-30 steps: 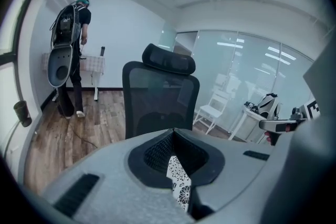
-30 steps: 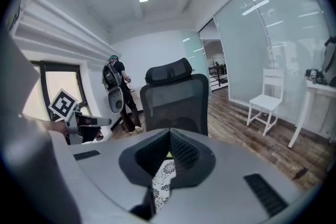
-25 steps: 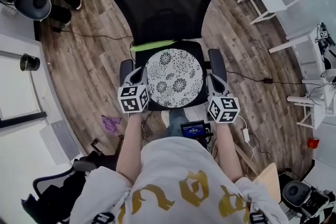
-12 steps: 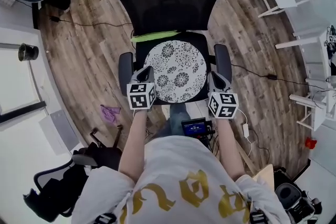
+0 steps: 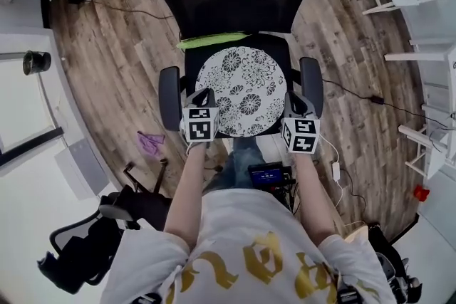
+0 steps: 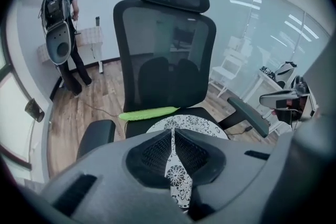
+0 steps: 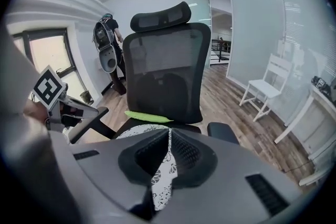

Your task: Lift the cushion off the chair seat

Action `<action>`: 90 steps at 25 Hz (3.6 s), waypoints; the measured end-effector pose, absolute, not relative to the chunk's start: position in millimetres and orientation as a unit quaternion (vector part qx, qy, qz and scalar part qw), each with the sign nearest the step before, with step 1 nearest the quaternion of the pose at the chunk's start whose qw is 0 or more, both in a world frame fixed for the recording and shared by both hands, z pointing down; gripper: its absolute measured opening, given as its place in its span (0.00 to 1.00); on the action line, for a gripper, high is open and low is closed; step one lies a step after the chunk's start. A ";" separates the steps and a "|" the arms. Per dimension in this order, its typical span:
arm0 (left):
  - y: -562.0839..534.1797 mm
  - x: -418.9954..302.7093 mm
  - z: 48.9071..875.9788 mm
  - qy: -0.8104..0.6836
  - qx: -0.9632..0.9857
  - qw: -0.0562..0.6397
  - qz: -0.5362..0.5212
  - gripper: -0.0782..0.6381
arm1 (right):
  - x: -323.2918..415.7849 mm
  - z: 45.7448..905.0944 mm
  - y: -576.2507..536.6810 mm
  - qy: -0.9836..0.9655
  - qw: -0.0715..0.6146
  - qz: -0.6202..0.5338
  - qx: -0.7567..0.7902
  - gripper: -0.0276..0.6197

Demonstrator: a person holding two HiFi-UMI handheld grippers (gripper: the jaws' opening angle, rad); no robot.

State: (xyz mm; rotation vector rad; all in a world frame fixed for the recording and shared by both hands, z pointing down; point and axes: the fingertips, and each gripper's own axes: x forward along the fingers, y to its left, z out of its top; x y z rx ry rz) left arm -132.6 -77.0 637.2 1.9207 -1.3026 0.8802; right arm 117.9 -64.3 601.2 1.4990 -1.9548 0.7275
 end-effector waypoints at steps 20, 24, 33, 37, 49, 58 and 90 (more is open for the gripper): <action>-39.7 -156.2 783.1 -0.485 0.639 0.403 0.441 0.22 | 119.9 732.8 -74.5 -0.694 0.369 0.324 0.527 0.22; -32.1 -170.0 809.6 -0.501 0.605 0.421 0.453 0.28 | 122.1 768.0 -73.8 -0.678 0.406 0.322 0.521 0.28; -16.5 -200.5 855.3 -0.517 0.547 0.446 0.485 0.35 | 149.2 843.8 -63.4 -0.628 0.510 0.315 0.496 0.39; -9.8 -211.5 873.8 -0.519 0.532 0.452 0.493 0.37 | 162.2 866.2 -54.4 -0.601 0.524 0.338 0.500 0.40; -8.3 -211.8 886.6 -0.504 0.532 0.460 0.502 0.29 | 158.4 876.0 -51.4 -0.590 0.534 0.365 0.483 0.20; -12.6 -204.6 878.5 -0.483 0.549 0.459 0.504 0.14 | 152.8 866.5 -51.8 -0.599 0.546 0.349 0.471 0.09; -6.4 -187.5 796.5 -0.464 0.584 0.448 0.493 0.13 | 132.7 775.9 -39.7 -0.614 0.527 0.354 0.469 0.09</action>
